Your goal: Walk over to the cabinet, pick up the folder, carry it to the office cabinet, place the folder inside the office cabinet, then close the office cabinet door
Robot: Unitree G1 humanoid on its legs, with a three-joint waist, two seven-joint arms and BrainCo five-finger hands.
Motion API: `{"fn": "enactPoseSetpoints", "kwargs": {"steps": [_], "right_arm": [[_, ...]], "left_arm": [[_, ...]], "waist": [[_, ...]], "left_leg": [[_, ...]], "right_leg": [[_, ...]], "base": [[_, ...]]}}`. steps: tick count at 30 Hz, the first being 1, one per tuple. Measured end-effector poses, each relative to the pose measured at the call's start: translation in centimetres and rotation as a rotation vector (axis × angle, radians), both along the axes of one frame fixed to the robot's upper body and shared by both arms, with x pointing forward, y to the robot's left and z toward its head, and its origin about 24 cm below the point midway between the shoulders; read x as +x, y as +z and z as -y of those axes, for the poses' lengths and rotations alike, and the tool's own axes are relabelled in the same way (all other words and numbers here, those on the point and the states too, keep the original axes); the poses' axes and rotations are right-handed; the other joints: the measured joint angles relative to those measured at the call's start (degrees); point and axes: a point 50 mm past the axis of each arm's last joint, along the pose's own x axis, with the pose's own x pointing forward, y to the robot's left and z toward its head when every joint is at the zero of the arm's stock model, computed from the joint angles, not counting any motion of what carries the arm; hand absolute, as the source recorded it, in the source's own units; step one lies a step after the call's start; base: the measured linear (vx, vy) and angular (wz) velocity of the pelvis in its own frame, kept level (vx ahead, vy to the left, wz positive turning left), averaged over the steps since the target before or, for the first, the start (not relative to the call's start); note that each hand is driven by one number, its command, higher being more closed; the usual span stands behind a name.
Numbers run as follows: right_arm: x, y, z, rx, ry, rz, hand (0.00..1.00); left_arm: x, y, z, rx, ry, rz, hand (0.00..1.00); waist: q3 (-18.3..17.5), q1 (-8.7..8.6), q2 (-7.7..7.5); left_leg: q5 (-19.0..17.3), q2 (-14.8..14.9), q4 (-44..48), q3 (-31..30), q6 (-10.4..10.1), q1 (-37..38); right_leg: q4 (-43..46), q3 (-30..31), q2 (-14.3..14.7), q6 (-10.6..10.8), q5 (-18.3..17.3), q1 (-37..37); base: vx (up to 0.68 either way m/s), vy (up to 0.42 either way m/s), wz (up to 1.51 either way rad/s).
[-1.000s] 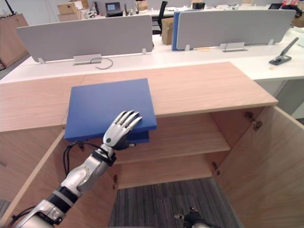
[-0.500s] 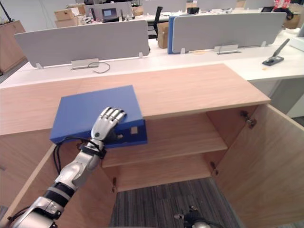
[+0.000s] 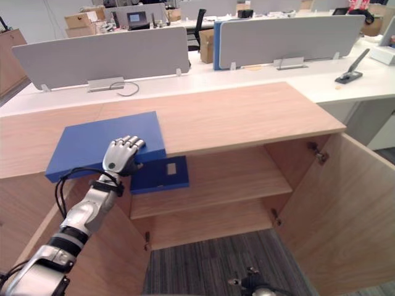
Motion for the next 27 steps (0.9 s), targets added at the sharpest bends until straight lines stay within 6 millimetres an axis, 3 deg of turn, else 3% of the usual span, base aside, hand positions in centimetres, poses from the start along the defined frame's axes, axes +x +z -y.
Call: {"fn": "enactPoseSetpoints", "kwargs": {"steps": [6, 11, 17, 27], "right_arm": [[-1.0, -0.1, 0.8, -0.018, -0.008, -0.022, 0.0], [-1.1, 0.0, 1.0, -0.027, -0.01, -0.016, 0.0], [-1.8, 0.0, 1.1, -0.032, -0.024, -0.011, 0.0], [-1.2, 0.1, 0.8, -0.035, -0.01, 0.001, 0.0]], "left_arm": [[0.2, -0.6, -1.1, -0.011, 0.051, -0.026, 1.0], [-0.6, -1.4, -1.3, -0.226, 0.197, 0.003, 1.0], [-5.5, 0.0, 0.8, -0.441, 0.186, 0.132, 1.0], [-9.0, 4.7, 4.3, -0.653, -0.101, 0.271, 1.0]], "waist": [[0.1, -0.36, 0.05], [0.1, -0.48, 0.42], [0.2, 0.9, 0.69], [0.3, 2.93, 0.6]], "left_leg": [[0.0, 0.2, 0.0, 0.4, 0.0, 0.7], [0.1, 0.4, -0.3, 0.6, -0.2, 0.9], [0.2, 0.4, -1.6, 0.5, -0.2, 0.8], [0.3, 0.3, -0.6, 0.0, -0.1, -1.2]], "right_leg": [[0.2, 0.4, 0.1, 0.0, 0.0, 0.3], [0.5, 1.0, 0.2, 0.0, 0.0, 0.1], [0.0, 1.0, 0.4, 0.1, 0.0, -0.4], [1.2, 1.0, 0.1, 0.0, -0.2, -2.0]], "base": [[-0.04, 0.026, -0.04], [-0.05, 0.017, -0.03], [0.02, 0.012, 0.0], [0.0, 0.006, 0.0]]}}
